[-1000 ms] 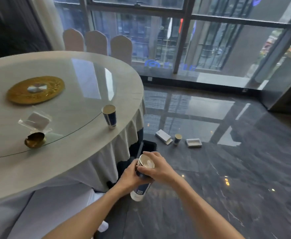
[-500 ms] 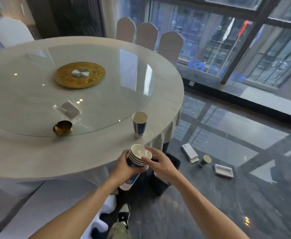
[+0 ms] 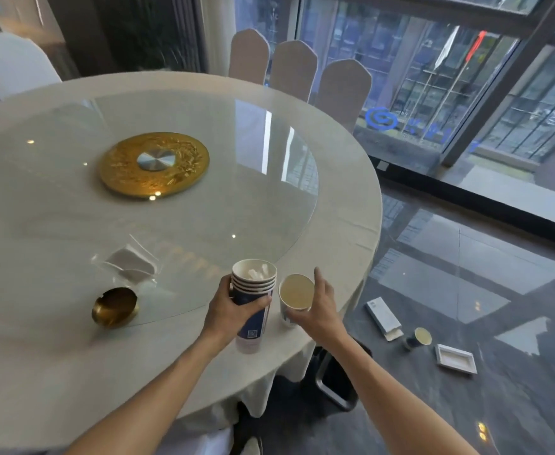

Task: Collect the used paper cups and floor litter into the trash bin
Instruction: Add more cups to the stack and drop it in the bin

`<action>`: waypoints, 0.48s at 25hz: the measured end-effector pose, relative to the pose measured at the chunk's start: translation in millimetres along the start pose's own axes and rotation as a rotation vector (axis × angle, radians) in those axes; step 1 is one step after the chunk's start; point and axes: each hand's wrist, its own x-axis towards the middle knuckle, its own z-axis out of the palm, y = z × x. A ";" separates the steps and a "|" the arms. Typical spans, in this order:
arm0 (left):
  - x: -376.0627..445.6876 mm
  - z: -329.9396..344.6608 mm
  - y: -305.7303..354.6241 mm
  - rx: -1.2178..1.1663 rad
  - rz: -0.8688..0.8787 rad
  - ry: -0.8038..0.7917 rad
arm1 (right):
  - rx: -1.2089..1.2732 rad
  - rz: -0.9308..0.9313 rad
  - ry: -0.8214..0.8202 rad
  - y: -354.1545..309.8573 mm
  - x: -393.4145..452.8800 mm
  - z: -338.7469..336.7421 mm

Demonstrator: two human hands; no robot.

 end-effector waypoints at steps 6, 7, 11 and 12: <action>34.3 16.0 28.5 -0.013 0.033 -0.042 | 0.001 0.030 0.025 10.8 23.6 -0.6; 38.6 19.5 35.2 -0.013 0.048 -0.048 | 0.010 0.028 0.026 10.8 24.3 -6.1; 56.6 37.0 65.8 -0.089 0.103 -0.054 | 0.035 0.034 0.034 20.9 20.5 -31.1; 58.3 42.0 74.6 -0.109 0.121 -0.050 | 0.035 0.037 0.044 24.6 16.2 -36.1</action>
